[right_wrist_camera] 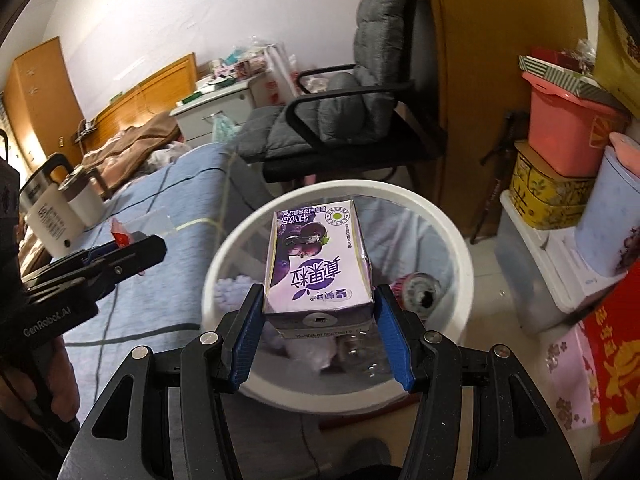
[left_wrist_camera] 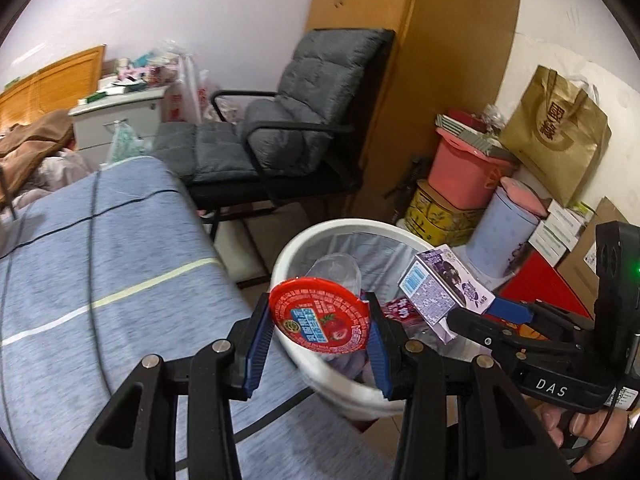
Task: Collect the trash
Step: 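Carry the juice carton and red lid over the wastebasket with both grippers, then open both grippers over the wastebasket to drop the carton and lid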
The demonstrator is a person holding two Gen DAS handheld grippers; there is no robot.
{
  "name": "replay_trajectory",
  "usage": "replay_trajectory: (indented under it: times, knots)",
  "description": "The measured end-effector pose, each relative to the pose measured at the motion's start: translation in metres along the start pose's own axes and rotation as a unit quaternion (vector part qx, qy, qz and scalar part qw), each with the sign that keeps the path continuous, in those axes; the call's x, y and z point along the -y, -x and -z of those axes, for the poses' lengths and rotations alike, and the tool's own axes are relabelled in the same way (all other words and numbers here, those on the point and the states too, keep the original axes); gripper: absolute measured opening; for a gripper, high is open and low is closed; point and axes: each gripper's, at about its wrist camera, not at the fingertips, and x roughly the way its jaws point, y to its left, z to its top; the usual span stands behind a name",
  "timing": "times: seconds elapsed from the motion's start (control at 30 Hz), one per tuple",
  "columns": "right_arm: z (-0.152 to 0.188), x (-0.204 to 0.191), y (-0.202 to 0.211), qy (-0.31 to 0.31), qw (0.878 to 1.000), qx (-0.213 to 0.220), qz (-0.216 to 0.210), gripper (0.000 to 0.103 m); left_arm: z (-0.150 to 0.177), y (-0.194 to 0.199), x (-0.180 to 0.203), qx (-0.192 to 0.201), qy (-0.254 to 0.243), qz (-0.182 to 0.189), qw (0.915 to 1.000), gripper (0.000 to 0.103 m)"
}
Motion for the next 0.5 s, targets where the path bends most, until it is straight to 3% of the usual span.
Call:
replay_trajectory:
  times: [0.43, 0.5]
  knots:
    - [-0.005, 0.022, -0.033, -0.017, 0.999, -0.027, 0.008, 0.056, 0.0, -0.056, 0.012, -0.046, -0.019, 0.017, 0.9986, 0.046]
    - [-0.005, 0.024, -0.035, -0.015, 1.0, -0.025, 0.011, 0.056, 0.001, -0.059, 0.012, -0.049, -0.017, 0.015, 0.9985, 0.05]
